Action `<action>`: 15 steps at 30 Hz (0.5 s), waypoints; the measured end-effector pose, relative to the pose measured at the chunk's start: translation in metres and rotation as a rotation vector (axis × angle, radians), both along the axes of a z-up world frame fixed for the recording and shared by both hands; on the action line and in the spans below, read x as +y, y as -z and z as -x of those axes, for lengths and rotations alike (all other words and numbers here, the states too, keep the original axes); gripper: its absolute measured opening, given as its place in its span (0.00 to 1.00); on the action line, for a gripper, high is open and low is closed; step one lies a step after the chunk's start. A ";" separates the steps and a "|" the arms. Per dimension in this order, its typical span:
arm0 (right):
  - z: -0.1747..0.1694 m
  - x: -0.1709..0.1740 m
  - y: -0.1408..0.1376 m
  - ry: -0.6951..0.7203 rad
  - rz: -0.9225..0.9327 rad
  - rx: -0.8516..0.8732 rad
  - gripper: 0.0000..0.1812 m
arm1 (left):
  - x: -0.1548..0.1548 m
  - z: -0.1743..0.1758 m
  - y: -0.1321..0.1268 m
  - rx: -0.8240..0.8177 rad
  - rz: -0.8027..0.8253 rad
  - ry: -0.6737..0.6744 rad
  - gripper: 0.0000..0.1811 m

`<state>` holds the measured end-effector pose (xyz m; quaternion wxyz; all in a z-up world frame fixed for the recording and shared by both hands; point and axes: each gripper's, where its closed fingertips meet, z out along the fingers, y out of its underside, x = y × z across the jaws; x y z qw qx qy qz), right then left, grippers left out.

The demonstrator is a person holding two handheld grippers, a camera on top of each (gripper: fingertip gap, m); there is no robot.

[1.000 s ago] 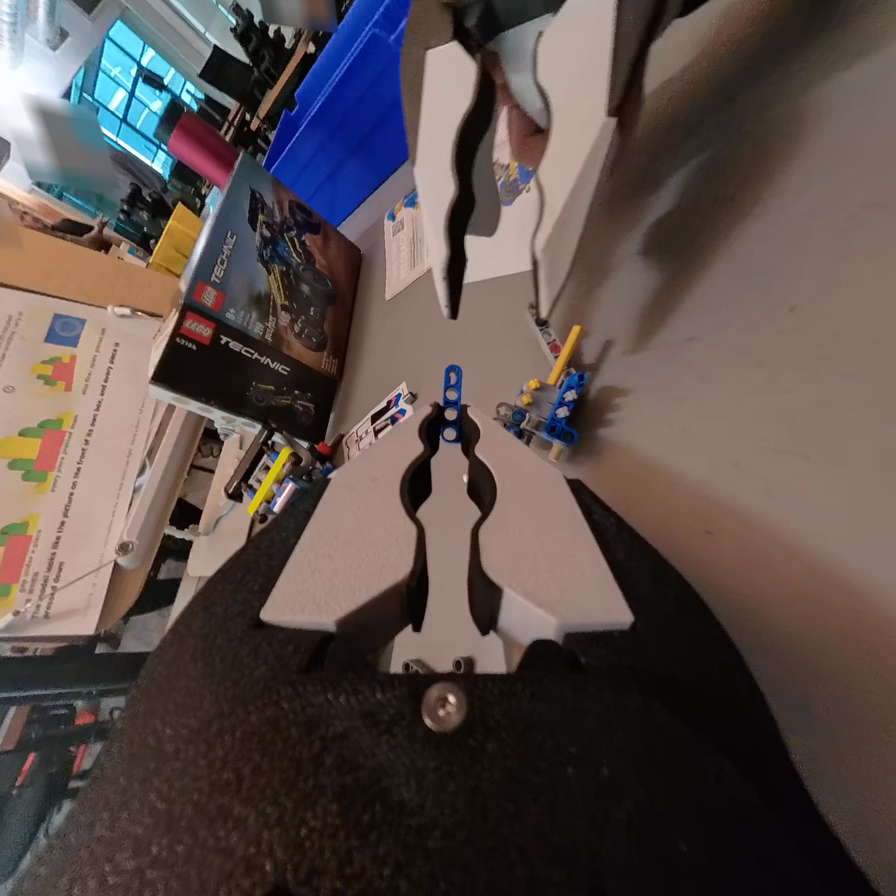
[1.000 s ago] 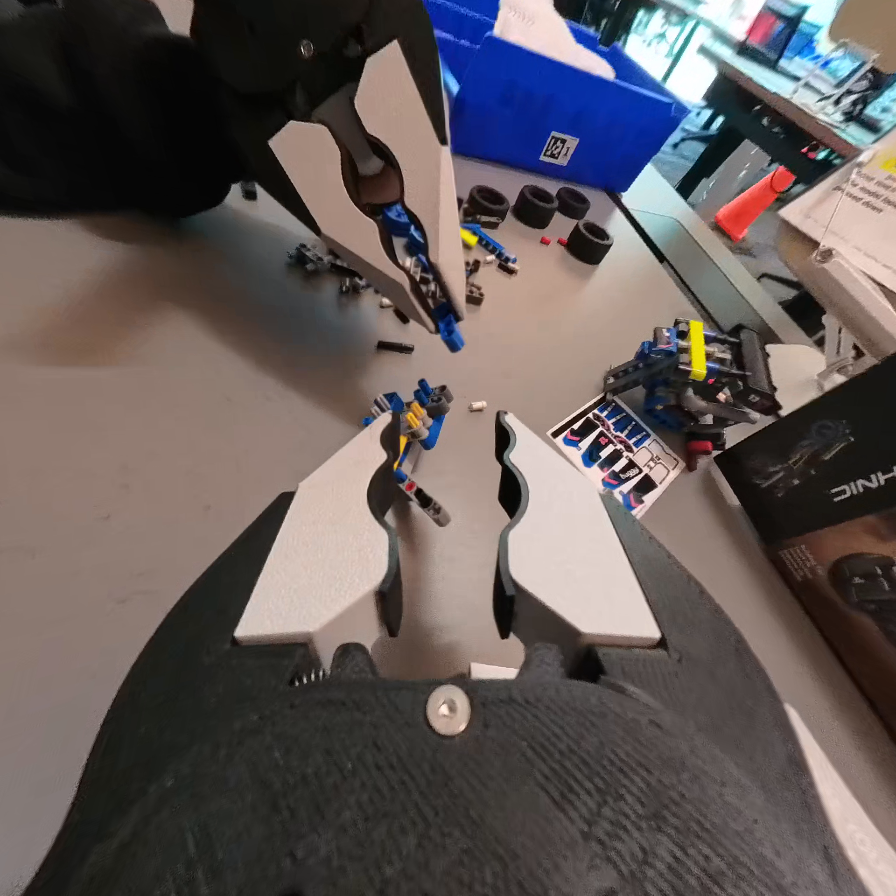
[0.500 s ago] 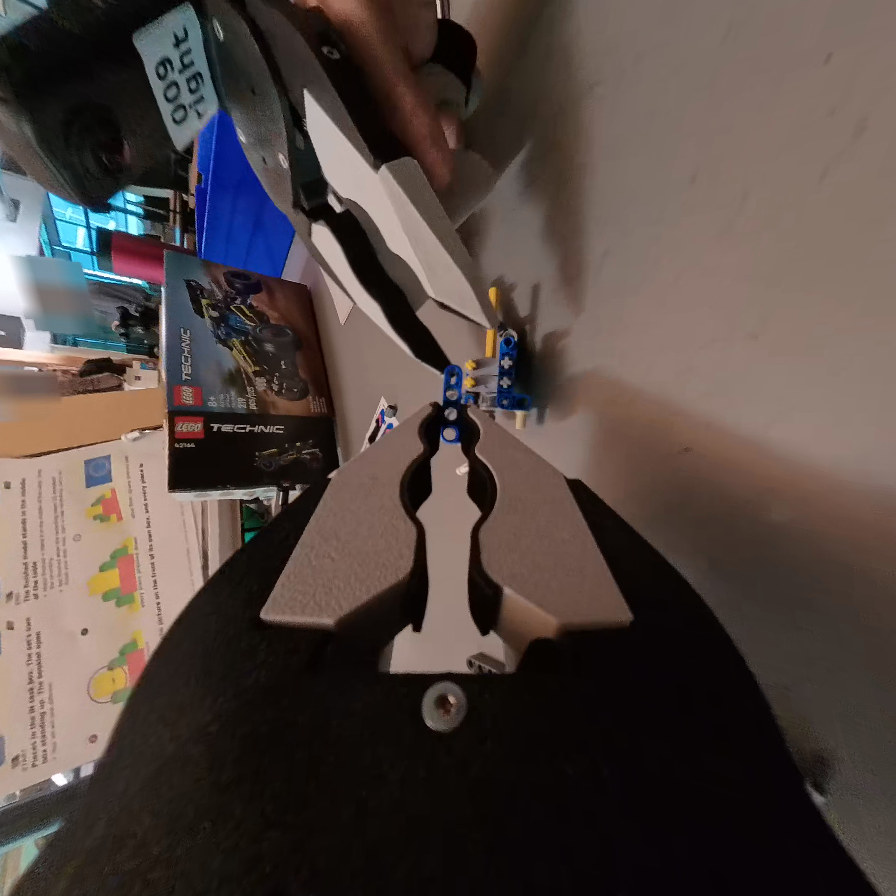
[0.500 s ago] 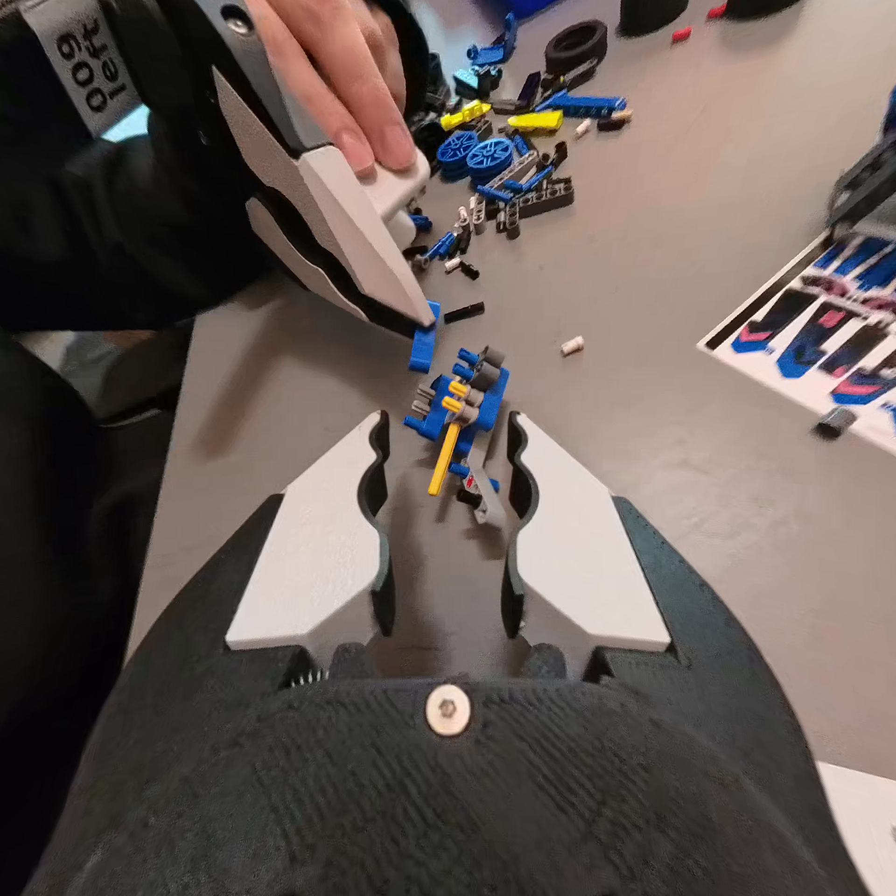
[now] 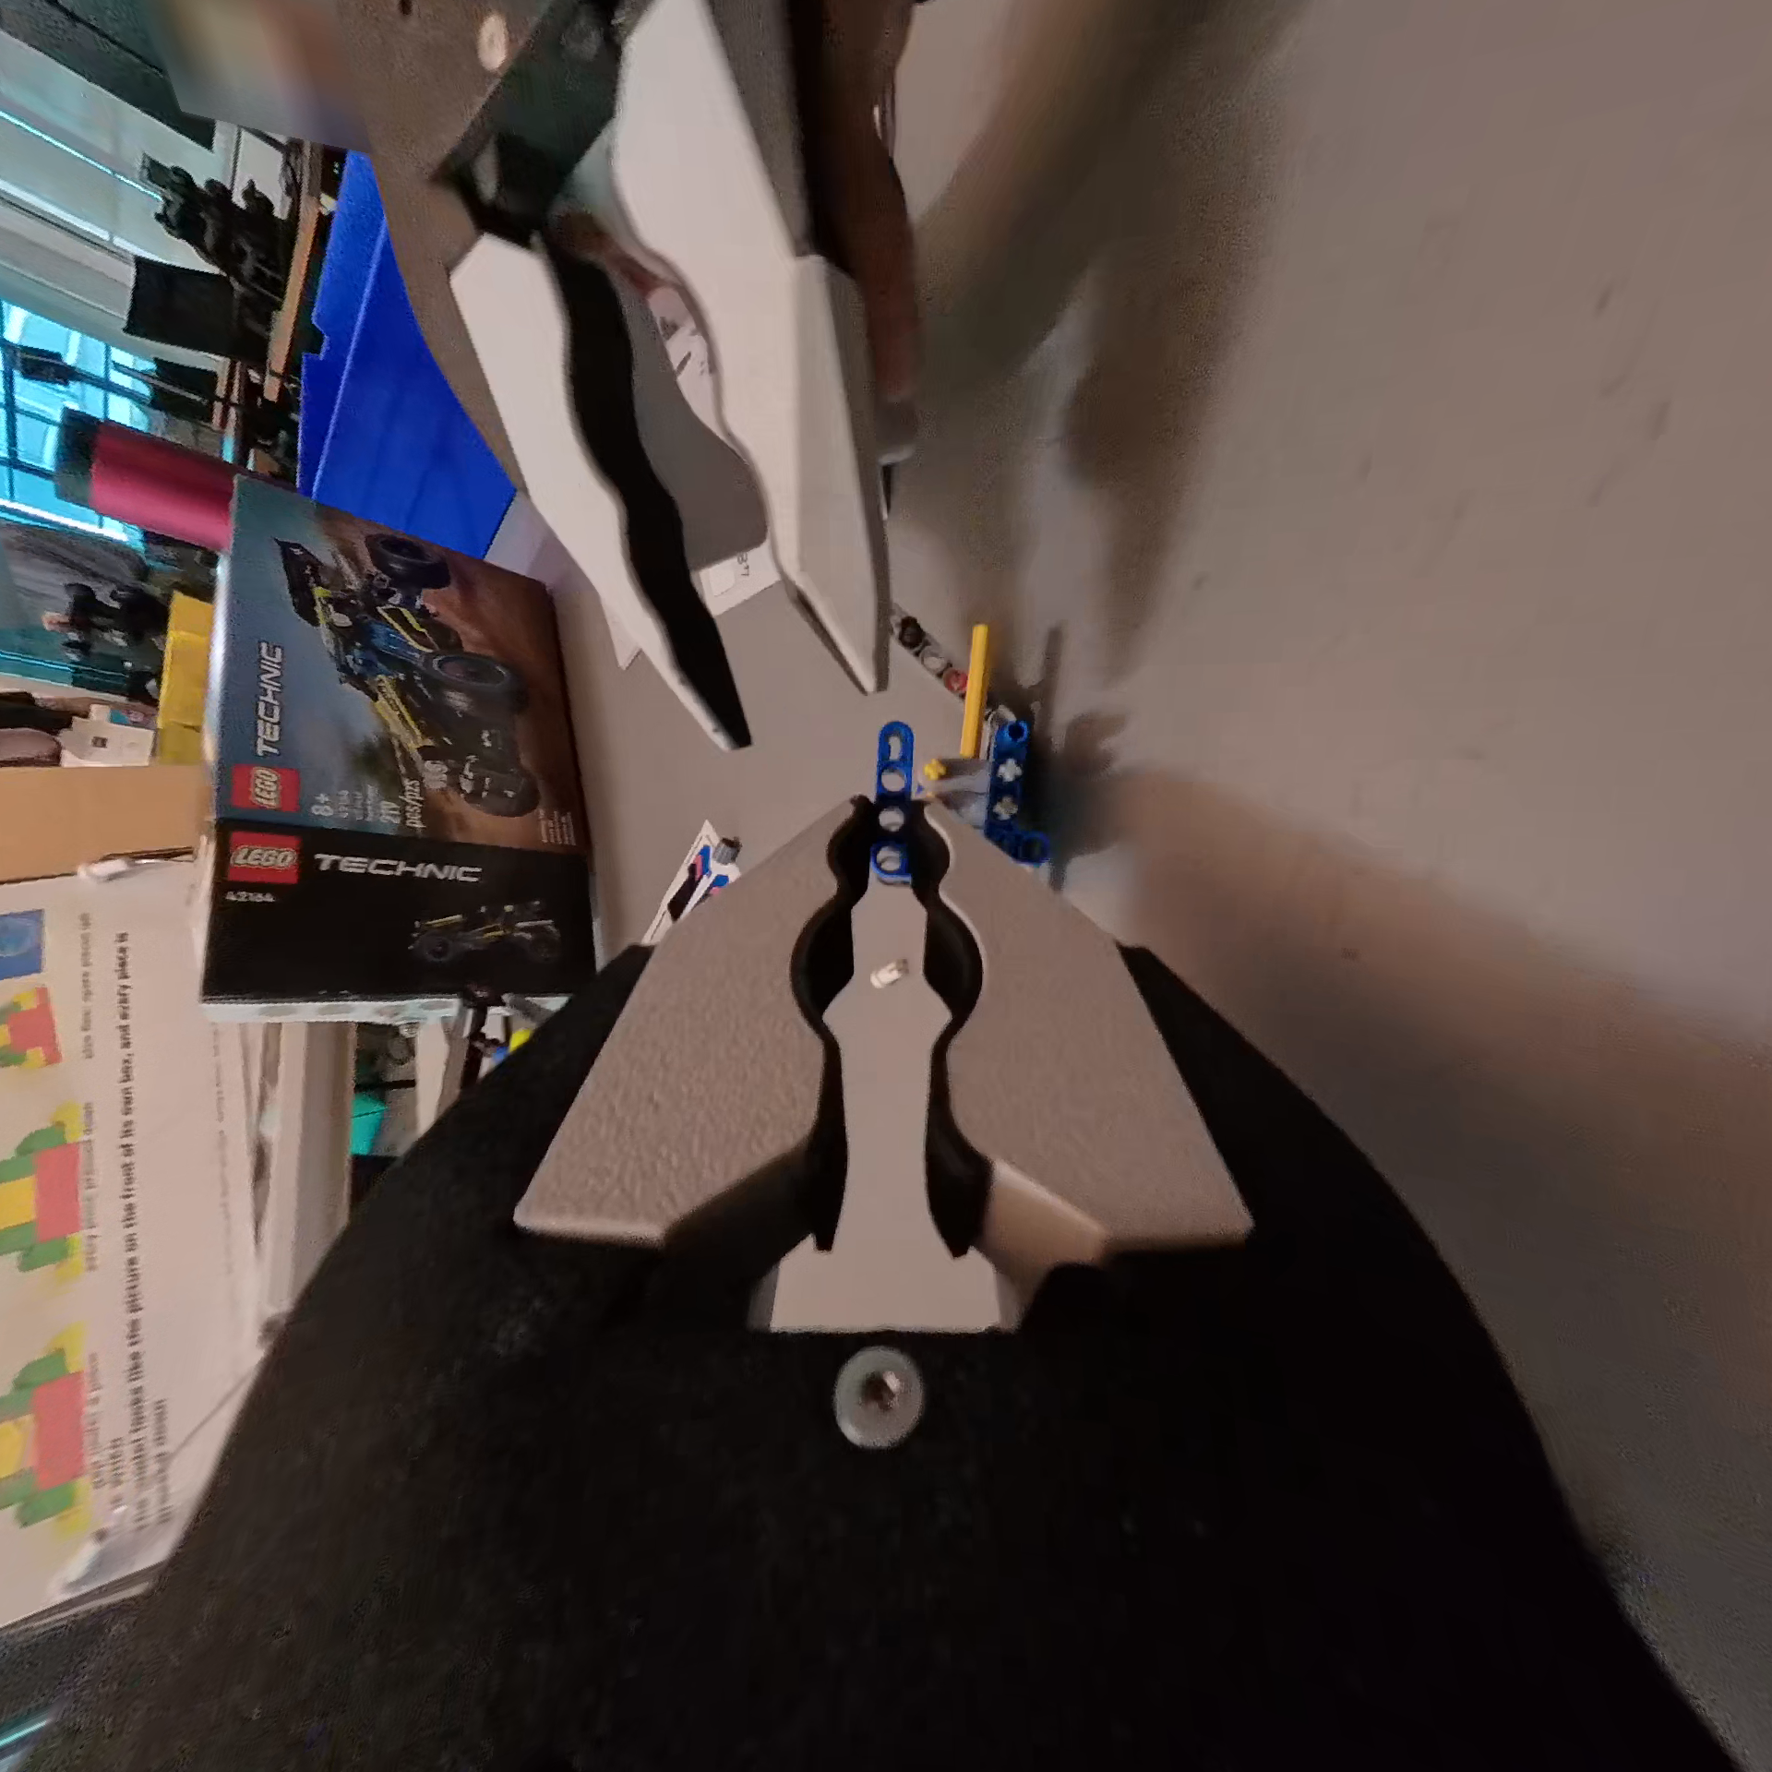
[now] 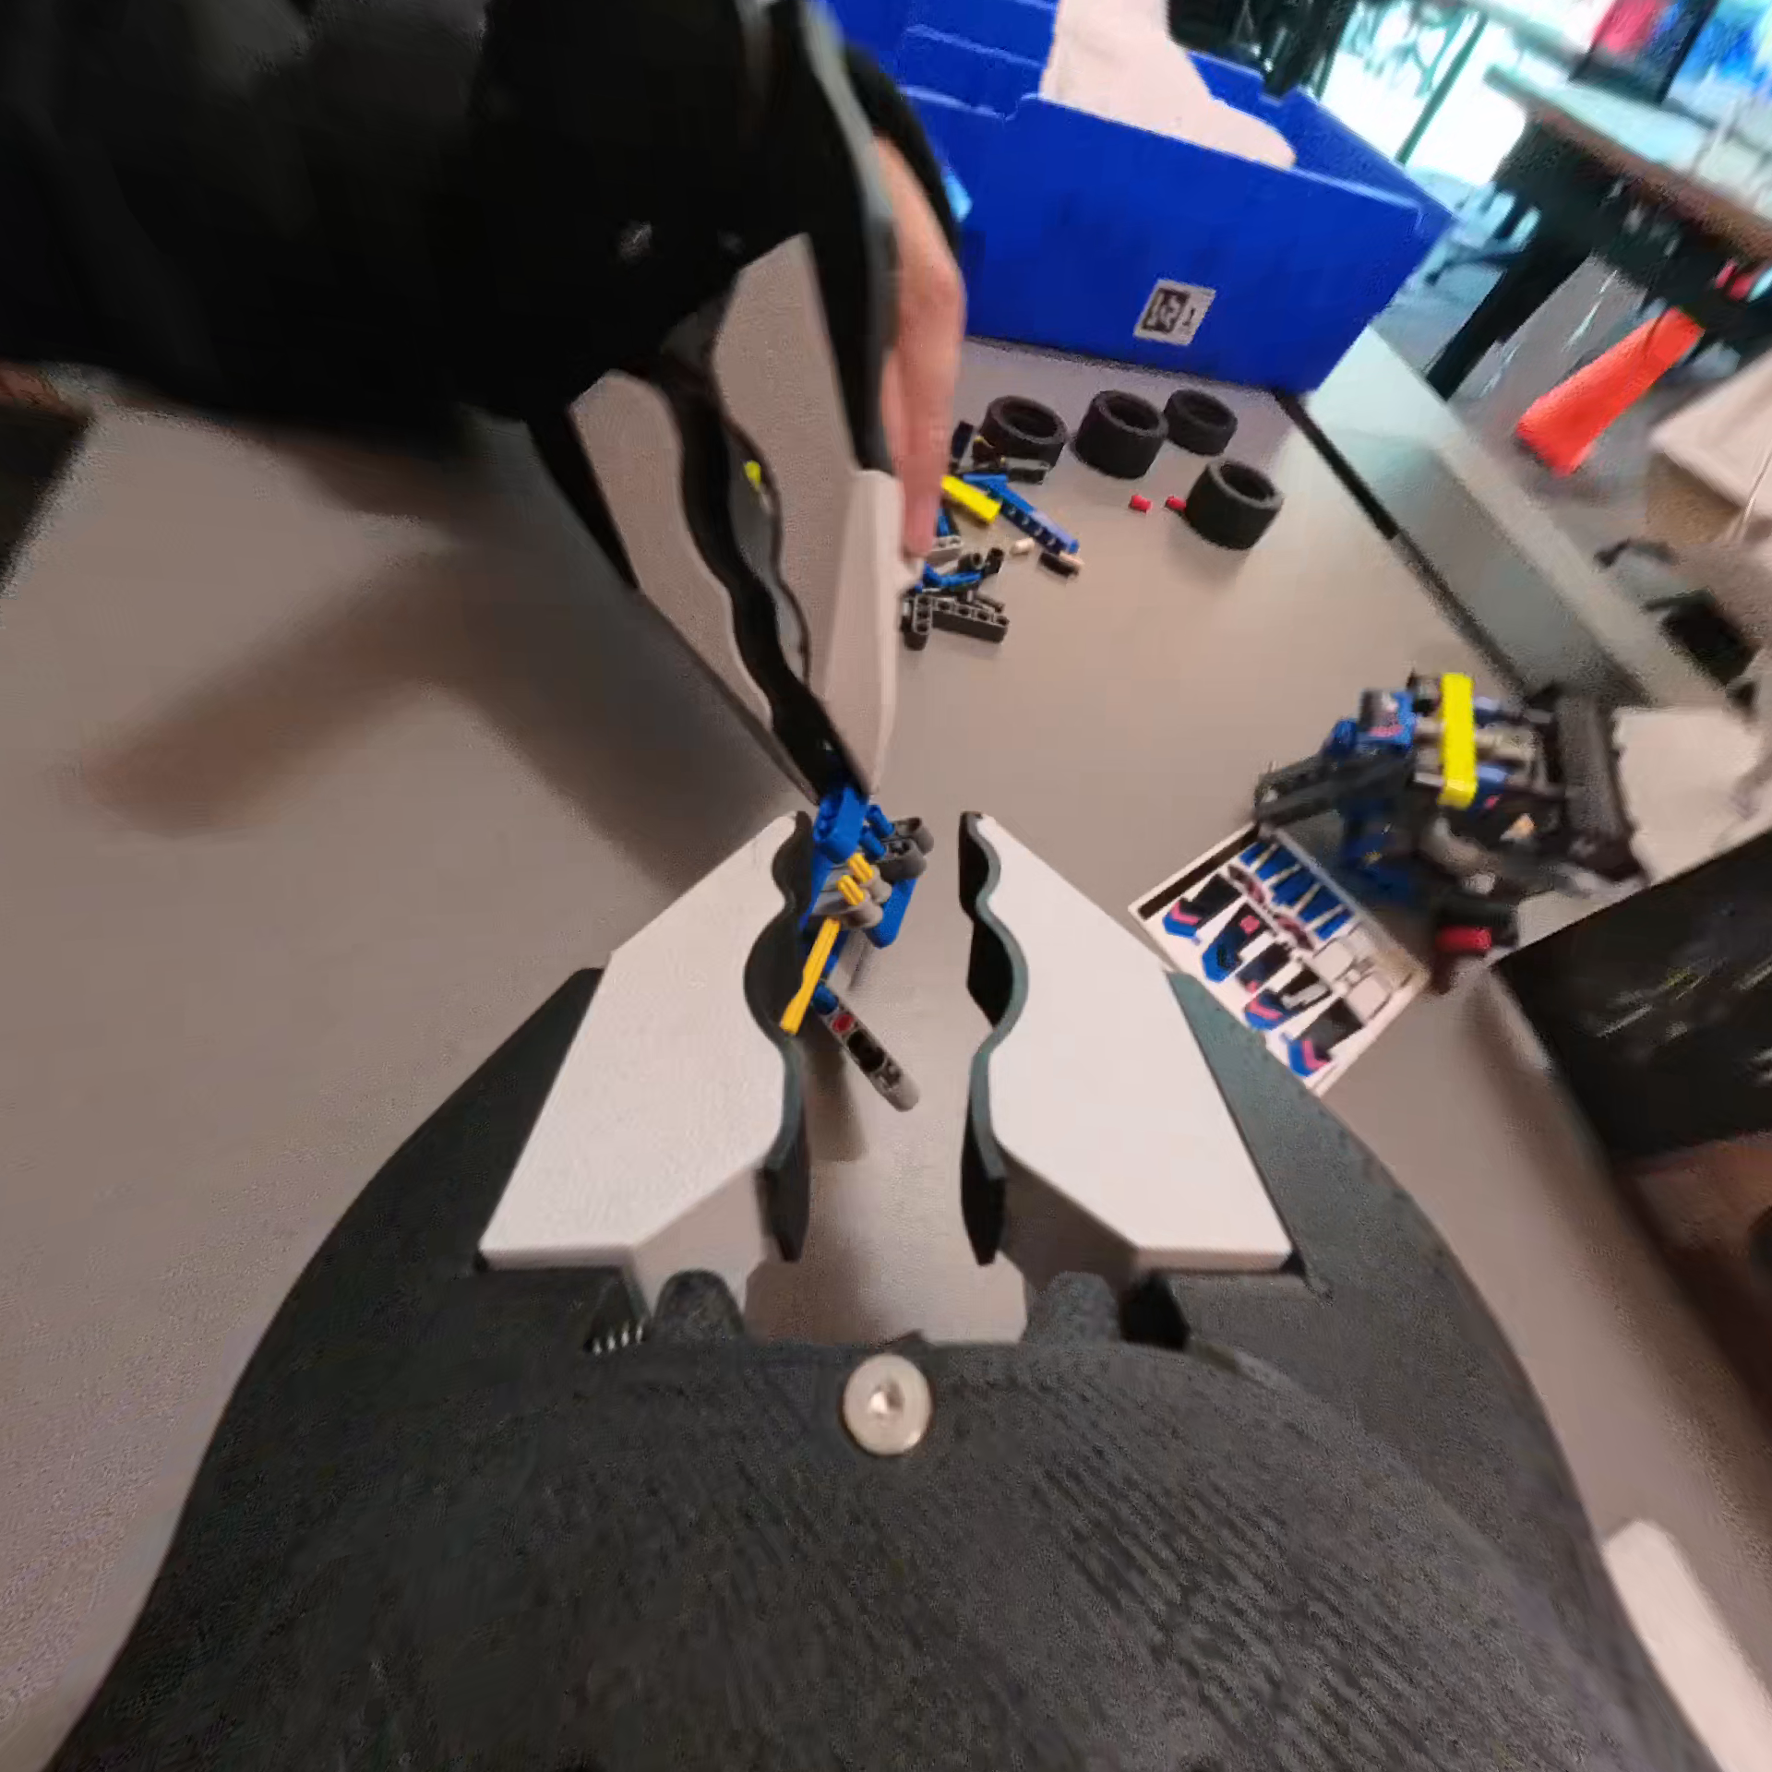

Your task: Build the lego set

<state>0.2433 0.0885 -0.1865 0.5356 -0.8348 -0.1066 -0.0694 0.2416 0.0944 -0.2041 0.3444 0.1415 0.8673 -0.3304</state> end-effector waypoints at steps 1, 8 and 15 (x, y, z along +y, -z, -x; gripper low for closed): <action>0.003 0.001 0.002 -0.011 0.017 -0.052 0.13 | -0.001 0.001 0.000 0.015 0.015 -0.003 0.02; 0.010 0.009 0.016 -0.019 0.093 -0.187 0.04 | -0.001 0.001 0.003 0.052 0.046 -0.022 0.02; 0.008 0.012 0.026 0.037 0.107 -0.122 0.04 | 0.003 -0.003 0.008 0.005 -0.020 -0.071 0.07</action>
